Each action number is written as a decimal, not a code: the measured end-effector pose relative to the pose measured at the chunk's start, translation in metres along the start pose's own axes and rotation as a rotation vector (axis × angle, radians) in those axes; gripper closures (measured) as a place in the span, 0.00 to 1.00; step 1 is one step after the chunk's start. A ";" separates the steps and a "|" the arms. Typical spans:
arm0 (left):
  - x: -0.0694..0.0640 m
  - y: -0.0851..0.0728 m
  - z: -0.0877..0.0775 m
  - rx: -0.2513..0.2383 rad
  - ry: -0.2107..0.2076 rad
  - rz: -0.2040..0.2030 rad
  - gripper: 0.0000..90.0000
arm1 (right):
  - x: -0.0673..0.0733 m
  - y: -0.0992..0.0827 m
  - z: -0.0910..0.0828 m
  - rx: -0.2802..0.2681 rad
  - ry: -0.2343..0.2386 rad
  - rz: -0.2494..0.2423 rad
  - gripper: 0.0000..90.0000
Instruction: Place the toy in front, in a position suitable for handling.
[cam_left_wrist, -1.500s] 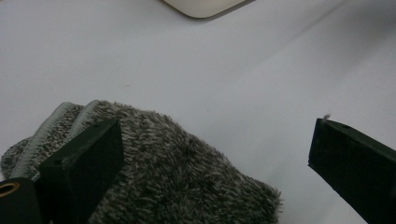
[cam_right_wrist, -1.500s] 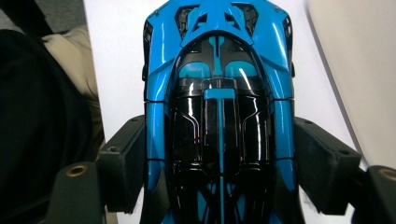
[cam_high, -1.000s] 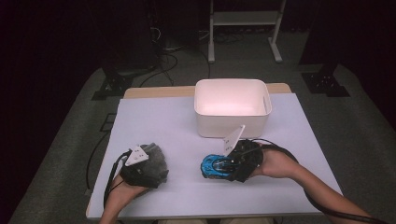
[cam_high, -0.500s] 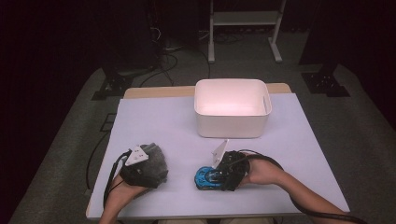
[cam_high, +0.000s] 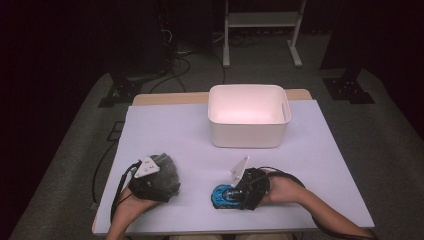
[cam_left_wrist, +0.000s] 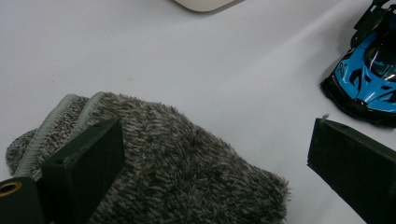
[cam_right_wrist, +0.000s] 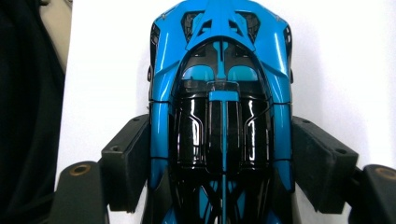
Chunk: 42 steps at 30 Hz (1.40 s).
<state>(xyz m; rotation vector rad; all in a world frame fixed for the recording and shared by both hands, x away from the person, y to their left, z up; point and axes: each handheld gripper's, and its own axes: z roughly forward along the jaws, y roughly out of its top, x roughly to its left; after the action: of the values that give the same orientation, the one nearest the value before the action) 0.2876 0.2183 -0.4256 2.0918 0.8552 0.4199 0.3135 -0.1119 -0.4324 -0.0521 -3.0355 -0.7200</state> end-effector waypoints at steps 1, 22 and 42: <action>0.000 0.000 0.000 0.002 -0.002 0.003 0.04 | 0.001 -0.001 0.000 -0.006 -0.004 -0.004 0.29; -0.002 0.001 0.001 0.053 -0.024 0.046 0.14 | 0.003 -0.044 -0.030 -0.251 -0.014 0.179 0.20; 0.001 -0.001 0.015 0.156 -0.050 0.090 0.35 | 0.009 -0.064 -0.021 -0.279 -0.058 0.194 0.19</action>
<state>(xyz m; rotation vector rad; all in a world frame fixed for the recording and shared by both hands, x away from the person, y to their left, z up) 0.2962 0.2105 -0.4359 2.2809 0.7887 0.3559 0.3023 -0.1783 -0.4417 -0.3713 -2.9017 -1.1318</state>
